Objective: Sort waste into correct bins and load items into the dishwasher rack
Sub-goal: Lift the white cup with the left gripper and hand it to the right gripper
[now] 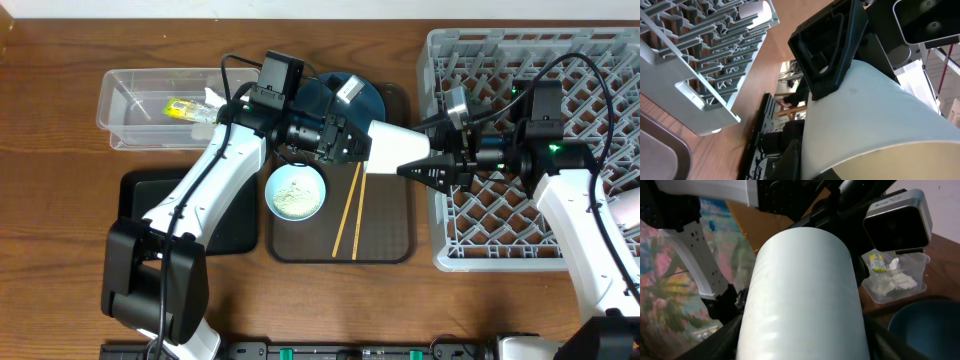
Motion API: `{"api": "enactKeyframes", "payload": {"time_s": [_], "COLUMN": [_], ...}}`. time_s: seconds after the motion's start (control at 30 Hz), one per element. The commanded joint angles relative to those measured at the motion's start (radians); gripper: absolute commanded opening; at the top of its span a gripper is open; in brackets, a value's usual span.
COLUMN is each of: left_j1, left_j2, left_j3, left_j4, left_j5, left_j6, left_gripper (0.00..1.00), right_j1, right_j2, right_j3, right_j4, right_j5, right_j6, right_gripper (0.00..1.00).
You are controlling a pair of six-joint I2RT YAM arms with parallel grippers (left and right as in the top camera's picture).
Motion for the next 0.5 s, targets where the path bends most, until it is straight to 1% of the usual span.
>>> {"api": "enactKeyframes", "payload": {"time_s": [0.0,0.07,0.17,0.23,0.27,0.3,0.33,0.37,0.4,0.47], "left_j1": [0.0,0.0,0.0,0.0,0.0,0.0,0.0,0.002,0.005,0.018], "left_j2": [0.007,0.007,0.007,0.007,0.007,0.007,0.007,0.007,0.007,0.005], "left_j3": [0.004,0.005,0.004,0.004,0.004,0.004,0.004,0.005,0.005,0.005], "left_j4": [0.001,0.001,0.0,0.0,-0.001,-0.004,-0.011,-0.022,-0.043,-0.108], "left_j5": [0.024,0.024,0.012,-0.041,-0.086,-0.132,-0.187,-0.248,-0.317,-0.486], "left_j6": [0.011,0.011,0.012,0.011,0.011,0.011,0.011,0.011,0.011,0.012], "left_gripper": [0.08,0.08,0.17,0.26,0.36,0.39,0.41,0.47,0.5,0.55], "right_j1": [0.009,0.009,0.008,0.008,0.008,0.008,0.008,0.008,0.008,0.007], "right_j2": [0.002,0.002,0.002,0.002,0.002,0.002,0.002,0.002,0.002,0.001], "right_j3": [-0.001,-0.001,-0.001,-0.001,-0.001,-0.001,-0.001,-0.001,-0.001,0.0], "right_j4": [-0.004,-0.008,-0.008,-0.015,-0.015,-0.015,-0.016,-0.022,-0.033,-0.062], "right_j5": [-0.047,-0.043,-0.043,-0.031,-0.004,0.032,0.084,0.172,0.267,0.497], "right_j6": [-0.013,-0.013,-0.013,-0.008,0.019,0.052,0.089,0.137,0.172,0.241], "right_gripper": [0.57,0.57,0.57,0.55,0.53,0.52,0.52,0.51,0.47,0.36]}}
